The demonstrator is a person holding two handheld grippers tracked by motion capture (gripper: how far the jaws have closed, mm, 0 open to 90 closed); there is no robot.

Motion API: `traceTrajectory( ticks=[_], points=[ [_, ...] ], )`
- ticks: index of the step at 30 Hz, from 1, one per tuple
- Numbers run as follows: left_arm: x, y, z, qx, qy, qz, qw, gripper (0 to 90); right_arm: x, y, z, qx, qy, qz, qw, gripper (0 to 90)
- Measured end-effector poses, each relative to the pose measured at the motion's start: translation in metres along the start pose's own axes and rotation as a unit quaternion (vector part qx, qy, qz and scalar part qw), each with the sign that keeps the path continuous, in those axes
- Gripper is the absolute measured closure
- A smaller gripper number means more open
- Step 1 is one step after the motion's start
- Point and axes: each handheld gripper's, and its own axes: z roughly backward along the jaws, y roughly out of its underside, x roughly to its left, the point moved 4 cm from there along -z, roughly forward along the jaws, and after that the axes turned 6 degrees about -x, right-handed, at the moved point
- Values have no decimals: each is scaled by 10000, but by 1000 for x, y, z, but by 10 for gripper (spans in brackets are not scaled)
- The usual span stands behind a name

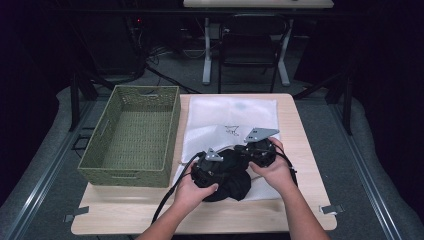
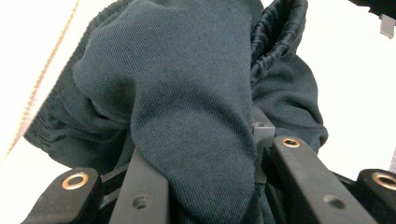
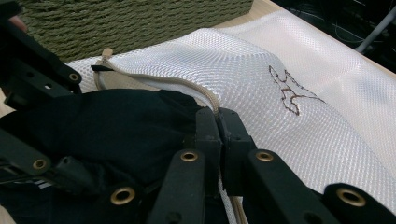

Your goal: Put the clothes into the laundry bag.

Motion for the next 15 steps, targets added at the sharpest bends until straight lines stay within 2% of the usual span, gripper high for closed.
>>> traceTrajectory(
  ticks=[15],
  points=[
    [9,-1,-10,-54,-207,95,9997,693,0,0,1,-11,3,-4,10000,880]
  ],
)
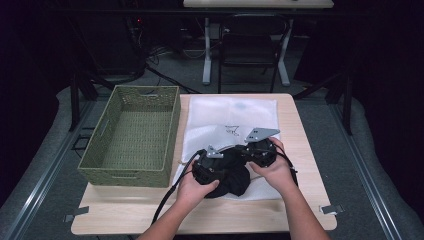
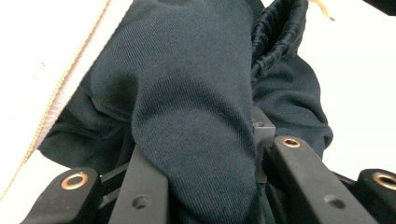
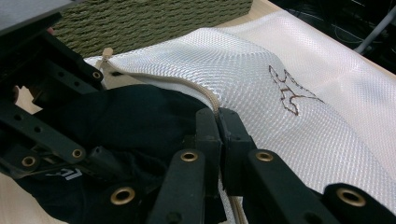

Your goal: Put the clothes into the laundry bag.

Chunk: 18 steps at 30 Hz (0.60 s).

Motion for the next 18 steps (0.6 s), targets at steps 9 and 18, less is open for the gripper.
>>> traceTrajectory(
  ticks=[9,18],
  points=[
    [7,1,-8,-25,-129,66,9999,683,0,0,0,2,2,0,10000,880],
    [8,4,-19,75,-151,108,9998,662,0,1,-1,12,-4,-7,10000,880]
  ],
)
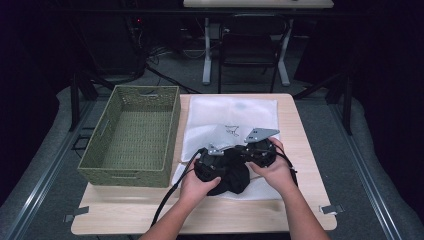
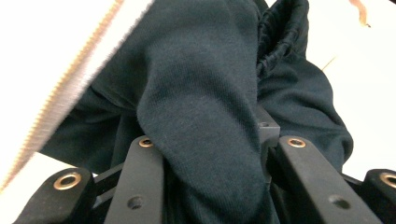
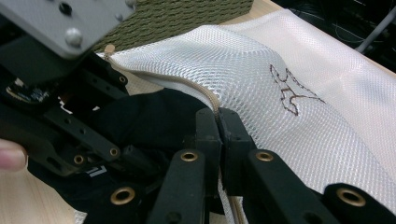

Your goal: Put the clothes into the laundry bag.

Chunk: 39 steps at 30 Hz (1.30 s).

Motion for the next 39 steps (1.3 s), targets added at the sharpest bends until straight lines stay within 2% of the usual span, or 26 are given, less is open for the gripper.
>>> traceTrajectory(
  ticks=[3,7,23,36,39],
  points=[
    [-2,2,-3,49,-60,-119,9999,662,0,0,0,-2,6,-1,10000,880],
    [-3,3,-5,108,-133,-133,9998,665,0,0,0,-8,6,3,10000,880],
    [-1,4,-7,110,-20,-24,9999,677,1,0,0,7,-4,3,10000,879],
    [3,-3,-10,-23,-155,35,9999,680,1,1,-1,18,-3,9,10000,879],
    [2,-2,-10,-36,-176,-10,9998,648,1,1,-1,10,4,-3,10000,880]
  ],
)
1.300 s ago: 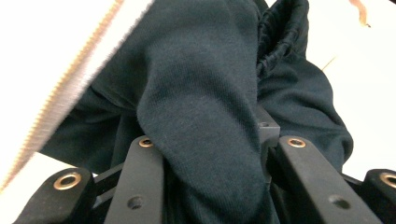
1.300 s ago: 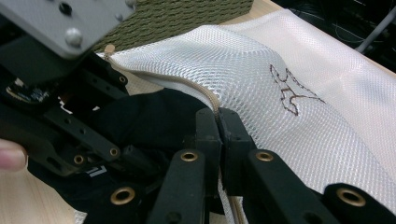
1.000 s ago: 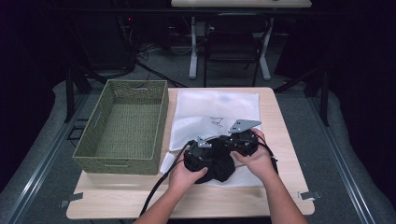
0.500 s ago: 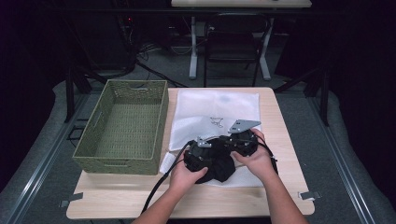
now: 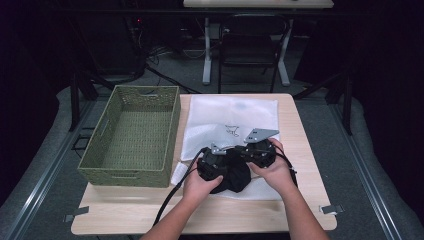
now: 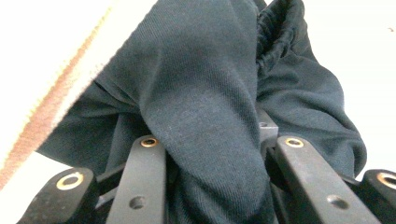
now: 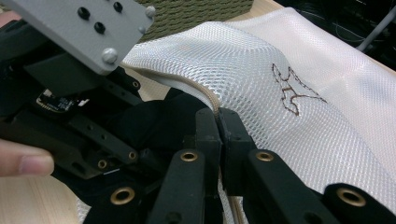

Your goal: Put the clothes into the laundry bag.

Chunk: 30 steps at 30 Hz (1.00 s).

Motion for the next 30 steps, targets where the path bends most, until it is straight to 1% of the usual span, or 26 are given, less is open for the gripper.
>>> traceTrajectory(
  ticks=[2,4,5,8,11,14,16,17,18,21,24,25,28,29,30],
  points=[
    [-1,1,1,-26,-15,13,10000,593,0,0,0,-5,-2,-17,10000,879],
    [-2,2,1,-15,13,36,10000,544,-1,0,0,-1,4,-22,10000,879],
    [-2,2,2,9,-9,7,10000,521,-1,0,0,-2,3,-20,10000,879],
    [-3,1,7,-22,-56,-17,10000,488,-1,0,0,-1,11,-1,10000,878],
    [-4,0,13,-87,-74,21,9999,464,-1,1,0,-2,9,-22,10000,892],
    [-6,0,21,-172,-25,58,9998,457,-2,0,1,-71,9,-40,10000,894],
    [-7,0,25,-175,-9,15,9998,456,-3,0,2,-80,-3,-62,9999,895],
    [-8,1,26,-184,11,53,9998,456,-2,0,1,-67,2,-51,10000,895],
    [-8,2,27,-204,-21,19,9998,456,-2,0,1,-60,-6,-44,10000,896],
    [-8,3,28,-180,-21,28,9998,458,-1,1,0,-31,-11,-46,10000,892],
    [-9,5,32,-221,3,68,9997,458,0,1,-1,-21,-3,-19,10000,877],
    [-9,6,34,-218,10,27,9998,458,0,1,0,-29,-1,-13,10000,870],
    [-10,9,39,-243,67,73,9997,458,0,2,0,-40,-16,-20,10000,863],
    [-10,10,40,-261,57,59,9996,456,1,2,0,-42,-26,-44,10000,861],
    [-11,11,41,-275,90,106,9995,454,1,3,0,-29,-39,-44,10000,858]
  ],
)
